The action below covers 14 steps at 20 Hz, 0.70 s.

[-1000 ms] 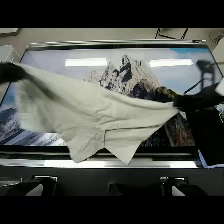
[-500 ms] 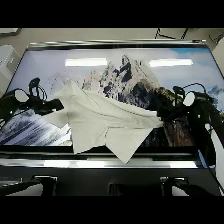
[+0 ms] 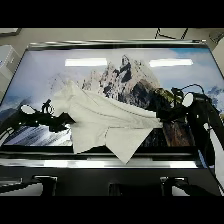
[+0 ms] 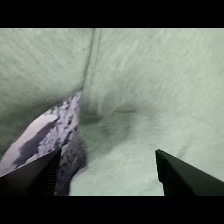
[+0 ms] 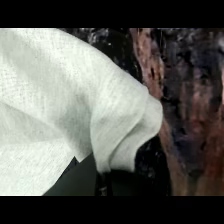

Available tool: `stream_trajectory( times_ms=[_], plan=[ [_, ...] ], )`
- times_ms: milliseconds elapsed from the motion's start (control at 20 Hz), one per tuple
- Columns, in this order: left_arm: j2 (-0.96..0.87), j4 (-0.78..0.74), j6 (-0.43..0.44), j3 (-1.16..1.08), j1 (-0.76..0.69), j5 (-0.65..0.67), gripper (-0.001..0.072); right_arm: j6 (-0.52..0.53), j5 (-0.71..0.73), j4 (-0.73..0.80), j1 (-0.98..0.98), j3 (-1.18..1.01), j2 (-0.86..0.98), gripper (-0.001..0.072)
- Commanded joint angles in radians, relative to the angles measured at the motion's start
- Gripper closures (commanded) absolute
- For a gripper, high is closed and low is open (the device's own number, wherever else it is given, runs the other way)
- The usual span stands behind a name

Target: Fold the clothes and pants, and hang the long-sleeved shirts on hangers.

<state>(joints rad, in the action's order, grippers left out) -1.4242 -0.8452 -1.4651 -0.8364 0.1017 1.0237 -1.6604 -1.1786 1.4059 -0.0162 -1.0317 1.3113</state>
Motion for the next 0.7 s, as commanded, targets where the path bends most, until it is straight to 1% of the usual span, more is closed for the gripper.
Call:
stream_trajectory(
  times_ms=[0,50,100,150,200,300,400,550,650],
  plan=[
    [-0.035,0.066,0.018,0.032,-0.028,-0.092,0.0115,0.001,-0.004,0.000,0.001,0.000,0.001,0.0664],
    [-0.035,0.073,0.018,0.031,-0.038,-0.118,0.0278,0.001,-0.004,-0.001,0.001,0.000,0.001,0.0664],
    [-0.033,0.101,0.019,0.028,-0.043,-0.137,0.0524,0.001,-0.004,-0.005,0.001,0.000,0.001,0.0664],
    [-0.029,0.142,0.043,0.014,-0.043,-0.140,0.0688,0.007,-0.003,-0.005,0.001,-0.006,0.000,0.0664],
    [-0.016,0.183,0.088,-0.018,-0.041,-0.138,0.0686,0.038,-0.004,-0.005,0.001,-0.024,-0.002,0.0664],
    [0.061,0.206,0.157,-0.138,-0.040,-0.150,0.0687,0.077,-0.021,0.021,0.001,-0.123,-0.013,0.0665],
    [0.183,0.206,0.227,-0.326,-0.034,-0.185,0.0687,0.079,-0.024,0.086,0.001,-0.313,-0.039,0.0665],
    [0.346,0.205,0.232,-0.729,0.011,-0.256,0.0687,0.079,0.030,0.158,0.001,-0.699,-0.105,0.0664],
    [0.420,0.175,0.232,-0.961,0.042,-0.281,0.0687,0.079,0.064,0.177,0.001,-0.912,-0.166,0.0664]
  ],
)
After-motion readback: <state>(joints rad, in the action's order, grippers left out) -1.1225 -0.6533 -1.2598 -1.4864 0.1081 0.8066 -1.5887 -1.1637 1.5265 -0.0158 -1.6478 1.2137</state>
